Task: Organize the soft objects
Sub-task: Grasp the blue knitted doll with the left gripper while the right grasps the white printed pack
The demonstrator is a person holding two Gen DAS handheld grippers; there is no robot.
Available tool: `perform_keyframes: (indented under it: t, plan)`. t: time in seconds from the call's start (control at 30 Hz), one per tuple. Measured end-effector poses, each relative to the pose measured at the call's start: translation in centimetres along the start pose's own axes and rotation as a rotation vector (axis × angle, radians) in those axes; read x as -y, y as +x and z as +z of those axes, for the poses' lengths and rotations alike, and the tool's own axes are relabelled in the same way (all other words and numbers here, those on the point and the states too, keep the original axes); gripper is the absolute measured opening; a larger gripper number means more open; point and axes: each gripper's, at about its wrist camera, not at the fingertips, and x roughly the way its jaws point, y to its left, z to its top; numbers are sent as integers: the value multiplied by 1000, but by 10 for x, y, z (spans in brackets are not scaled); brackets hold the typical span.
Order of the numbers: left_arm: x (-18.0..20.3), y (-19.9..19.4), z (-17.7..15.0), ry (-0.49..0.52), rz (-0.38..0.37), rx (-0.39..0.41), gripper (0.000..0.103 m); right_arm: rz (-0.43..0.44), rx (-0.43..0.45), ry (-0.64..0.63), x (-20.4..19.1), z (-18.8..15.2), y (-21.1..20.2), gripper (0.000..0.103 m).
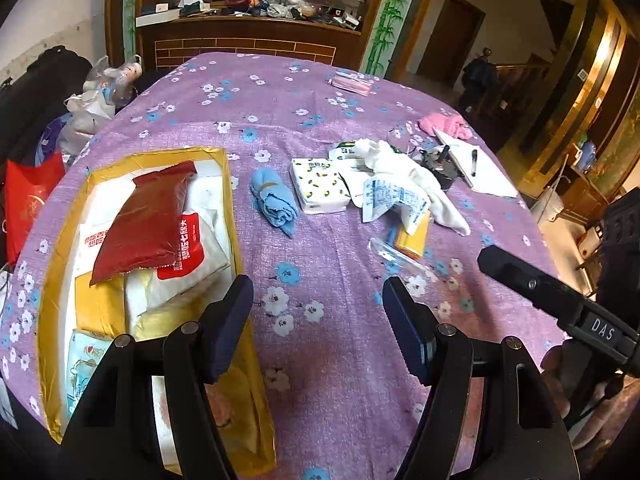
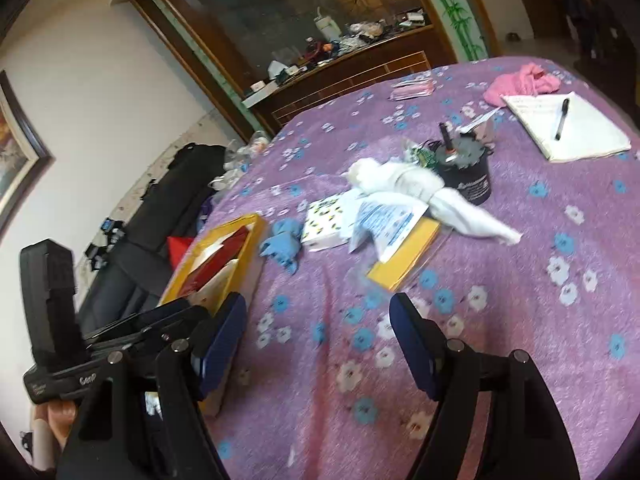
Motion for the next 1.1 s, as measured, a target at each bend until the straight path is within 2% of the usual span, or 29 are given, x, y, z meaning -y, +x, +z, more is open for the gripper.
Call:
perform_keyframes:
  t: [0.13,0.33,0.63,0.73,0.77,0.9,1.1]
  plan:
    - [2,8,1,30,53,-12,68,-60,6,-37,-2,7,6,74]
    - [4,13,1,62,108,-2,68,-29,-63,-75,-4,22,23,74]
    - [5,14,5,89,117,-5,68,-59,-119,-160,-10,50,48,74]
    - [2,8,6,69,52,-7,68,-82,-142,-171,-3,55,62,74]
    - [-1,4,8,55,10,-1,68,-89,-147,-169,0,57,66,74]
    - [-7,0,17,12,-57,-8,68,-118,-137,-166,12,72,79,74]
    - [-12,2,30,7,-41,-13,68,-126,-166,-146,32,92,114,78]
